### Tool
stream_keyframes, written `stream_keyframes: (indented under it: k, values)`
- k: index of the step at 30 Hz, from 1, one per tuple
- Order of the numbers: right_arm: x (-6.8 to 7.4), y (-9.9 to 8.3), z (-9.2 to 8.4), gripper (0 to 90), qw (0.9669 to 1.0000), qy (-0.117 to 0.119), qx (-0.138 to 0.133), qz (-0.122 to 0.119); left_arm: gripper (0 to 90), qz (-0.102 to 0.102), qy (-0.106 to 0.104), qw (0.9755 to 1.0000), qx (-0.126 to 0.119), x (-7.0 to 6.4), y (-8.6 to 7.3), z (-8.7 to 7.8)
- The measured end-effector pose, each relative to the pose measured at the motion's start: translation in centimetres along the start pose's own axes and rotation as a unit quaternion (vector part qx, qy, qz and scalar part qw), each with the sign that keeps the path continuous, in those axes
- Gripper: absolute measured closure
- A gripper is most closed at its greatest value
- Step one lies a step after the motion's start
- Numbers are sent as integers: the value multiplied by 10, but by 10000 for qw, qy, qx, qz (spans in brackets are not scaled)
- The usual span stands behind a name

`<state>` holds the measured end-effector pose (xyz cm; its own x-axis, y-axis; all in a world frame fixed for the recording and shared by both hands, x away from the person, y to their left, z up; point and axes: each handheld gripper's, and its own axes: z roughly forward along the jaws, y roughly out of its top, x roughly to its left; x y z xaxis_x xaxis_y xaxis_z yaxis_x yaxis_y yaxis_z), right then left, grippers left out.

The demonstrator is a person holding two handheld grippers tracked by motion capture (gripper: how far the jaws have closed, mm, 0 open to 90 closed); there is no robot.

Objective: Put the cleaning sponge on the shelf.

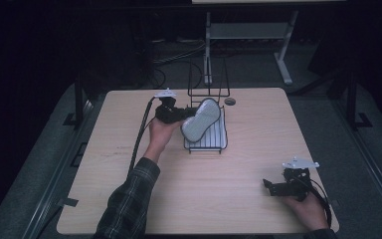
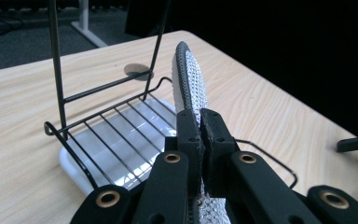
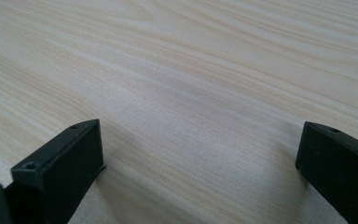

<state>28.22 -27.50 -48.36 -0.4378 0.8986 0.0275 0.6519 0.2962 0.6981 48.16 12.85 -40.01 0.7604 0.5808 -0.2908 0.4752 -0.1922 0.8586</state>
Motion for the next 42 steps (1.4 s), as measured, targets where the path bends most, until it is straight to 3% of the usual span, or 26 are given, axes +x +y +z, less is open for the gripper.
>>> stream_keyframes:
  k: [27, 34, 42]
  values:
    - [0, 0, 0, 1, 10000, 1, -2, -5, 838, 127, 351, 9990, 245, 11, -9, 17]
    - [0, 0, 0, 1, 10000, 0, 0, 0, 757, 198, 490, 9980, 341, 13, -11, 19]
    - [0, 0, 0, 1, 10000, 1, -2, -4, 697, 293, 514, 9975, 382, 9, -8, 13]
